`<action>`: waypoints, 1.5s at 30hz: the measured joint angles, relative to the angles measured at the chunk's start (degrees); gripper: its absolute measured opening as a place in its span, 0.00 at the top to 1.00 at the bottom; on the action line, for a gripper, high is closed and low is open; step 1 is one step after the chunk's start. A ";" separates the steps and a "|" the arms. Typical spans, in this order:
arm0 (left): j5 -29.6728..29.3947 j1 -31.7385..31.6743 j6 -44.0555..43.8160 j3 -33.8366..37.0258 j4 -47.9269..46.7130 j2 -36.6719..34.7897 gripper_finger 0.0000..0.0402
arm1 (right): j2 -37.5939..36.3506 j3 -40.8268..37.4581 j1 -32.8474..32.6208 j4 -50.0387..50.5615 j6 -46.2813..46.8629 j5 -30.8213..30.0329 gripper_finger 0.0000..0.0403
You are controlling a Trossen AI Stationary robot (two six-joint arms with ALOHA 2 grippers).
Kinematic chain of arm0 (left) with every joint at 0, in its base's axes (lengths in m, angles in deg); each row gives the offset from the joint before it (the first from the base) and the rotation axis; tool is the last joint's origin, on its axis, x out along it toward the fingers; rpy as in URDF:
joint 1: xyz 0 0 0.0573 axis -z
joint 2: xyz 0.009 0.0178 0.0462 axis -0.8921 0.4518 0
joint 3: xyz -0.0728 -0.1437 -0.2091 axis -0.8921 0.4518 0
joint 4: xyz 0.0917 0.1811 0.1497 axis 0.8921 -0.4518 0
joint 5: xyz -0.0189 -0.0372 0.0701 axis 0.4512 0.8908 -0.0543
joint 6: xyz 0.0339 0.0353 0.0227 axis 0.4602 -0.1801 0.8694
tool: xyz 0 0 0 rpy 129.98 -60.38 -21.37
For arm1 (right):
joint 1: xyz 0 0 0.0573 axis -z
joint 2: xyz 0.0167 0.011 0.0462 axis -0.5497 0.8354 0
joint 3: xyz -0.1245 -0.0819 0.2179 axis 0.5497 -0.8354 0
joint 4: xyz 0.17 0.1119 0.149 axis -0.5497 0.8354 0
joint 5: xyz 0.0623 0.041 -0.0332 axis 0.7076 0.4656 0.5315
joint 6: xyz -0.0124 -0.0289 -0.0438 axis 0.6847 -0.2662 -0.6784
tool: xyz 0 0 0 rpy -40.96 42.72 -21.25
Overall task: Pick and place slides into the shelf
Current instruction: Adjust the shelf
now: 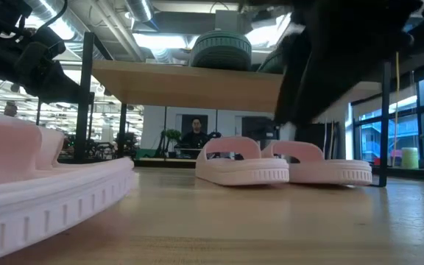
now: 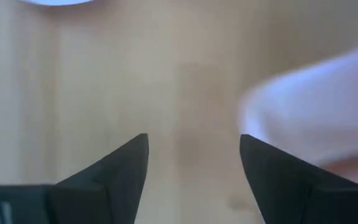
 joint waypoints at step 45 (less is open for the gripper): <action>8.34 0.00 7.58 0.11 4.74 0.02 0.68 | -19.20 -2.15 -16.57 47.17 54.67 -24.26 0.37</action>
